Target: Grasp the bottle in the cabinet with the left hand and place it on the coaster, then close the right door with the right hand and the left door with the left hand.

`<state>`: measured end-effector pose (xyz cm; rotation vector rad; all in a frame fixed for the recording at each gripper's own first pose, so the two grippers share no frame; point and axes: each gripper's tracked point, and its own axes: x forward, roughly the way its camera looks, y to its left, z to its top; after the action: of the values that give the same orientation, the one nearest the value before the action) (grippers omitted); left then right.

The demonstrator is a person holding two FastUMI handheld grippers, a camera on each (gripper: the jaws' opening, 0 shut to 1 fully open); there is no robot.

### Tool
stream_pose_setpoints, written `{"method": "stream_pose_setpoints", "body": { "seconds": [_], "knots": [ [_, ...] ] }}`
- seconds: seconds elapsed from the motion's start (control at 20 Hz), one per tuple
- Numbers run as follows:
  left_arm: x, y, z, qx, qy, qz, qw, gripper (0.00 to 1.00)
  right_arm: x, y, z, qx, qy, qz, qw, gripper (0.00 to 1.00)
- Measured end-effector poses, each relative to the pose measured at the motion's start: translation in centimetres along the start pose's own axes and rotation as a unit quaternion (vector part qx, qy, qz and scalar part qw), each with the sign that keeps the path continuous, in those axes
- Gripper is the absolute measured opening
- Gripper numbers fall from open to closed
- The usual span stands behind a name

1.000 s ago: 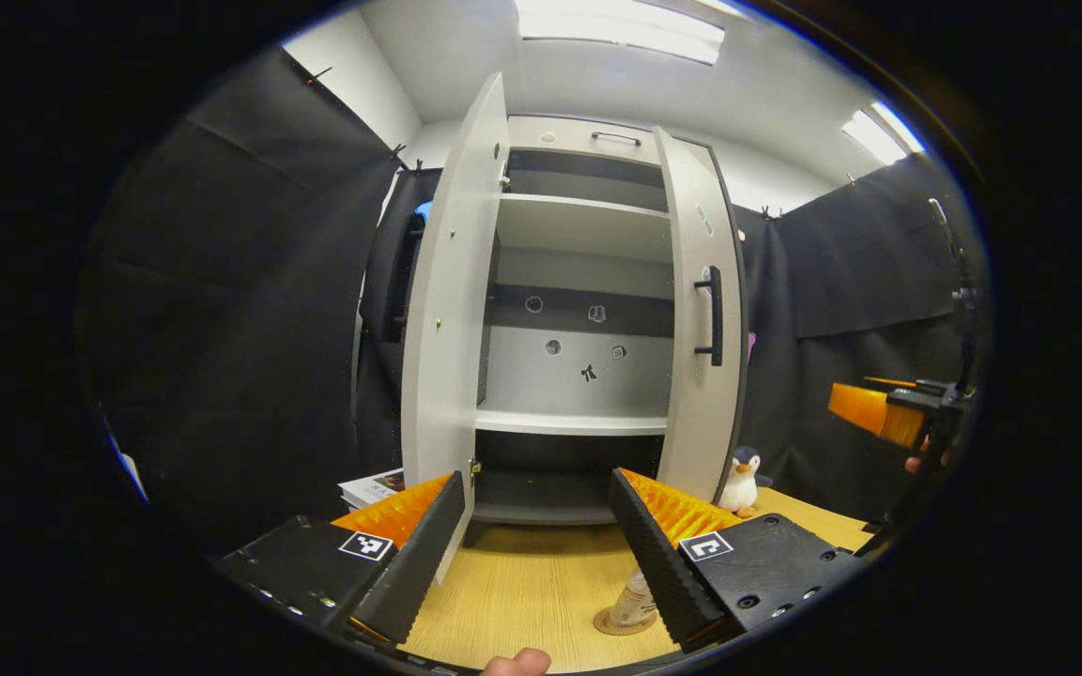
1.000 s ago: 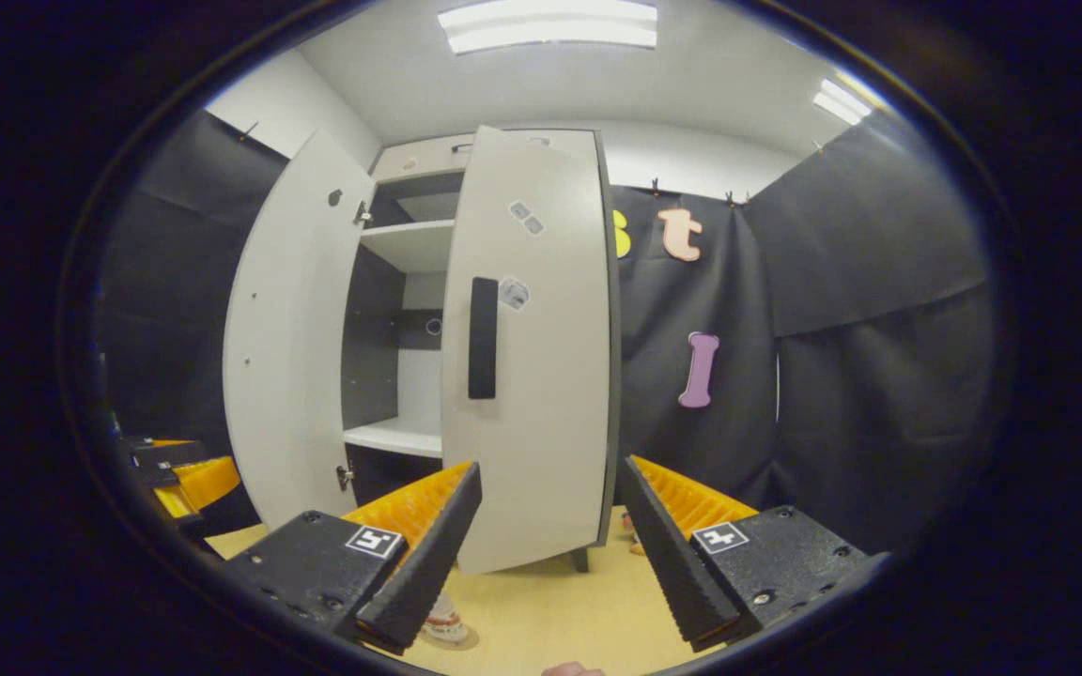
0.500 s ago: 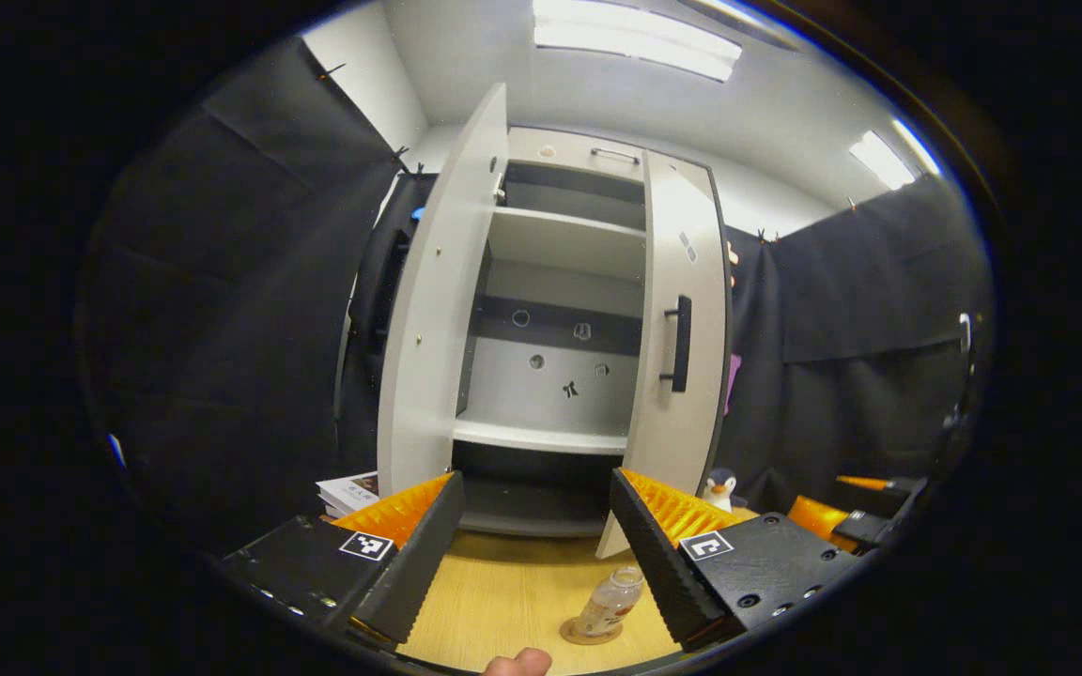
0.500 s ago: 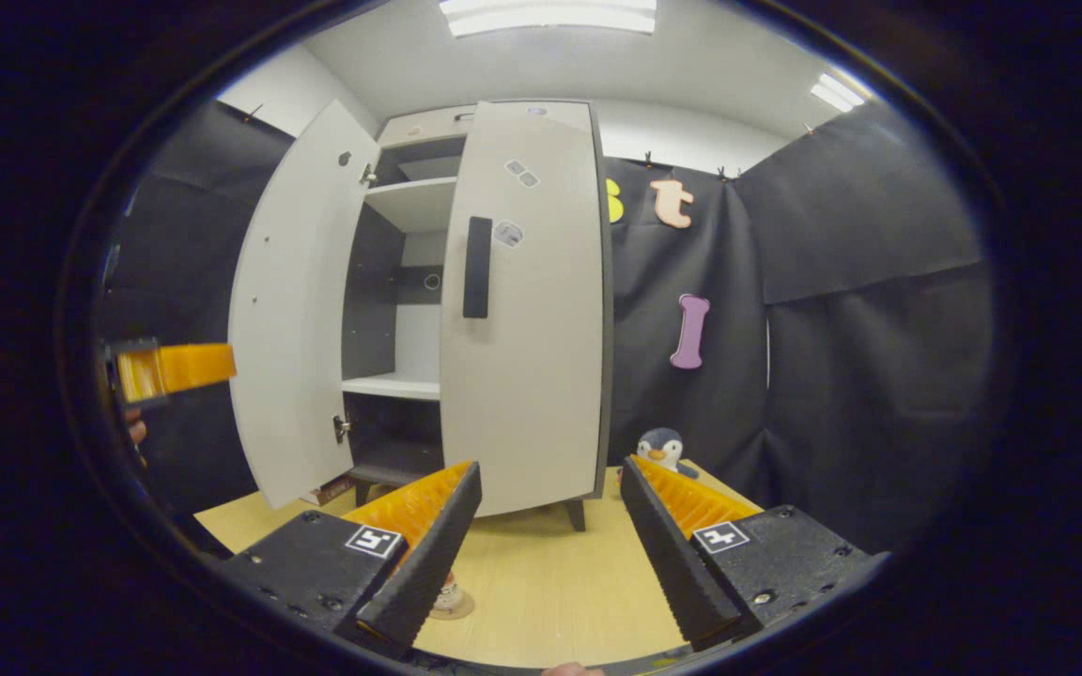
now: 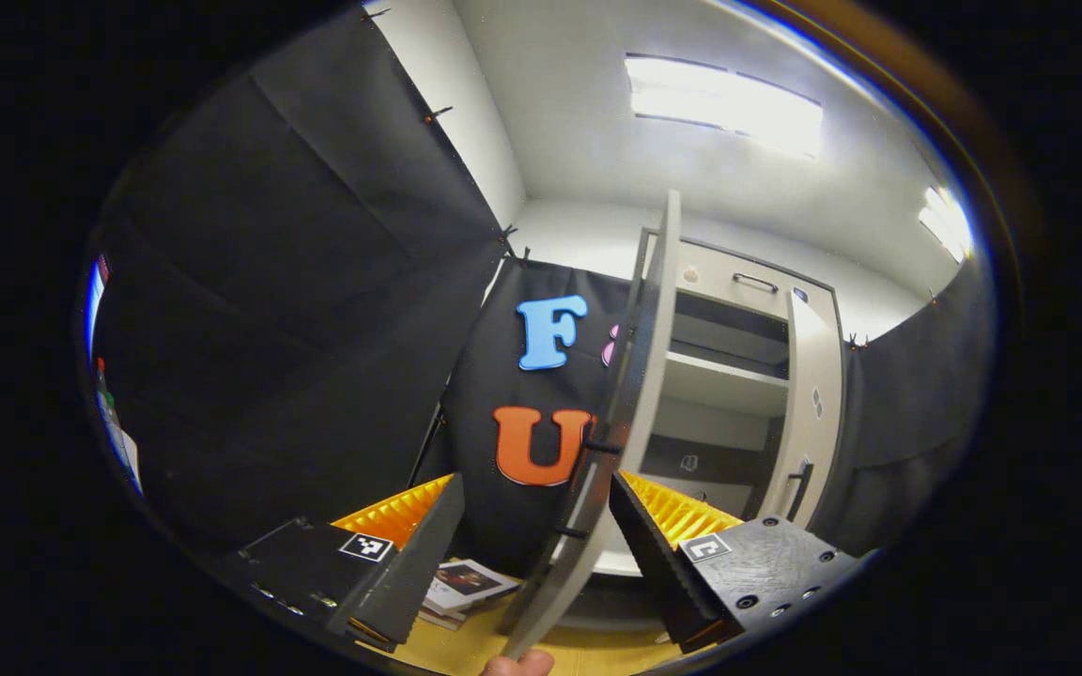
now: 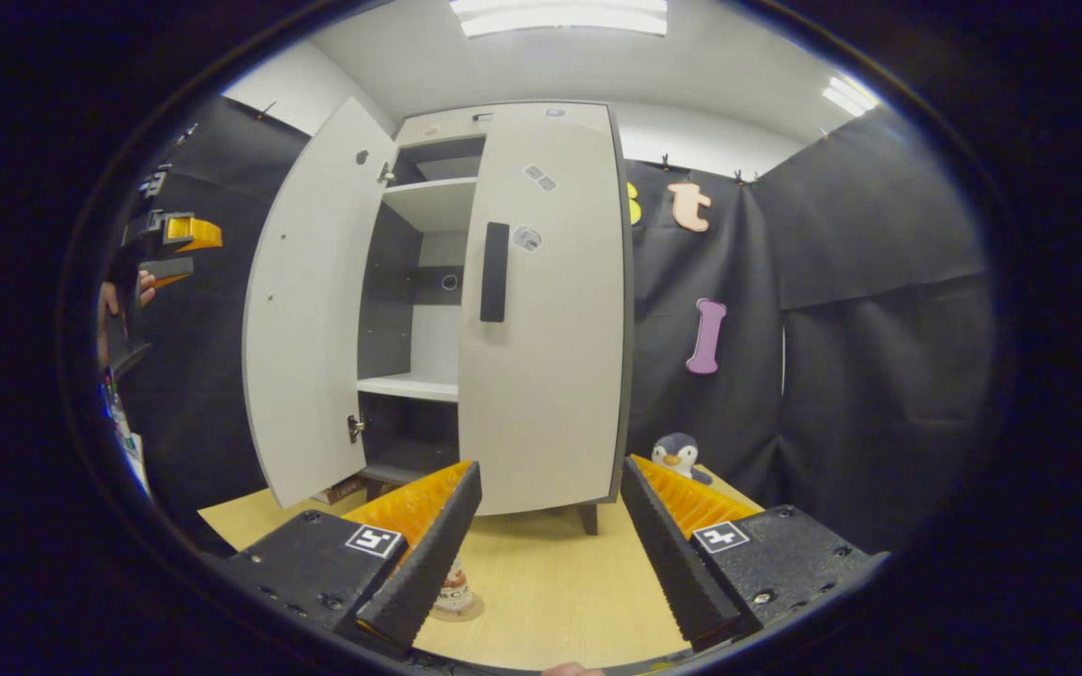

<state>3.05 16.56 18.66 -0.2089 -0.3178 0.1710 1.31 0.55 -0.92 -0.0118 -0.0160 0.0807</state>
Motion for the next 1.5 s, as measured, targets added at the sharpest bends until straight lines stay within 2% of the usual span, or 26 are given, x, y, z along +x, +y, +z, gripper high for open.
{"method": "stream_pose_setpoints", "body": {
  "seconds": [0.05, 0.3, 0.45, 0.5, 0.55, 0.6, 0.65, 0.7, 0.75, 0.85, 0.9, 0.95, 1.0, 1.05, 1.1, 1.25, 1.3, 1.35, 1.4, 1.45, 1.5],
  "knots": [
    [1.1, 1.1, -0.6, 0.001, 0.001, 0.006, 1.000, 0.99, 0.0, 0.0, 0.1, -0.001, 0.001, 0.002, 1.000, 0.98],
    [6.4, 4.9, -3.9, 0.002, 0.041, 0.036, 0.999, 0.99, -0.2, -1.7, 0.8, -0.007, -0.004, -0.021, 1.000, 0.98],
    [8.4, 5.0, -5.1, 0.012, 0.052, 0.029, 0.998, 0.99, 0.2, -2.2, 1.0, 0.004, -0.005, -0.029, 1.000, 0.98],
    [8.8, 5.2, -5.8, 0.013, 0.058, 0.029, 0.998, 0.99, 0.4, -2.3, 1.1, 0.006, -0.005, -0.031, 0.999, 0.94],
    [9.1, 5.3, -6.3, 0.011, 0.063, 0.029, 0.998, 0.99, 0.5, -2.3, 1.3, 0.009, -0.006, -0.032, 0.999, 0.98],
    [9.2, 5.1, -6.5, 0.006, 0.065, 0.024, 0.998, 0.99, 0.6, -2.2, 1.3, 0.013, -0.007, -0.030, 0.999, 0.94],
    [9.4, 4.6, -6.6, 0.005, 0.065, 0.019, 0.998, 0.91, 0.7, -2.2, 1.4, 0.014, -0.006, -0.029, 0.999, 0.94],
    [9.4, 4.3, -6.8, 0.009, 0.066, 0.017, 0.998, 0.95, 0.9, -2.3, 1.2, 0.013, -0.005, -0.030, 0.999, 0.98],
    [9.4, 4.4, -6.7, 0.015, 0.061, 0.019, 0.998, 0.95, 1.0, -2.4, 1.1, 0.012, -0.004, -0.032, 0.999, 0.94],
    [9.5, 4.3, -6.7, 0.009, 0.059, 0.017, 0.998, 0.94, 1.1, -2.6, 0.9, 0.012, 0.000, -0.035, 0.999, 0.94],
    [9.6, 4.1, -6.9, -0.006, 0.062, 0.010, 0.998, 0.99, 1.1, -2.5, 0.9, 0.013, 0.001, -0.034, 0.999, 0.98],
    [9.7, 3.9, -7.1, -0.023, 0.066, 0.000, 0.998, 0.99, 1.2, -2.4, 0.9, 0.016, 0.002, -0.031, 0.999, 0.94],
    [9.8, 3.6, -7.5, -0.040, 0.074, -0.006, 0.996, 0.94, 1.3, -2.1, 0.8, 0.020, 0.005, -0.025, 0.999, 0.94],
    [9.8, 3.1, -7.8, -0.050, 0.079, -0.012, 0.996, 0.99, 1.3, -1.9, 0.8, 0.023, 0.006, -0.021, 0.999, 0.94],
    [9.8, 2.7, -7.8, -0.053, 0.079, -0.015, 0.995, 0.94, 1.3, -2.0, 0.9, 0.024, 0.005, -0.021, 0.999, 0.98],
    [9.5, 1.0, -7.7, -0.041, 0.076, -0.027, 0.996, 0.94, 1.3, -2.0, 1.2, 0.023, 0.000, -0.019, 1.000, 0.98],
    [9.4, 0.1, -7.8, -0.035, 0.076, -0.037, 0.996, 0.94, 1.2, -2.0, 1.2, 0.025, 0.000, -0.017, 1.000, 0.94],
    [9.4, -0.8, -8.0, -0.029, 0.076, -0.046, 0.996, 0.94, 1.1, -2.1, 1.2, 0.025, 0.001, -0.015, 1.000, 0.98],
    [9.3, -1.6, -8.0, -0.025, 0.076, -0.054, 0.995, 0.99, 1.1, -2.2, 1.1, 0.023, 0.002, -0.014, 1.000, 0.98],
    [9.2, -2.5, -8.1, -0.021, 0.074, -0.064, 0.995, 0.94, 0.9, -2.5, 1.1, 0.020, 0.003, -0.016, 1.000, 0.98],
    [9.2, -3.3, -8.2, -0.016, 0.071, -0.072, 0.995, 0.99, 0.8, -2.7, 1.0, 0.019, 0.004, -0.017, 1.000, 0.98]
  ]
}}
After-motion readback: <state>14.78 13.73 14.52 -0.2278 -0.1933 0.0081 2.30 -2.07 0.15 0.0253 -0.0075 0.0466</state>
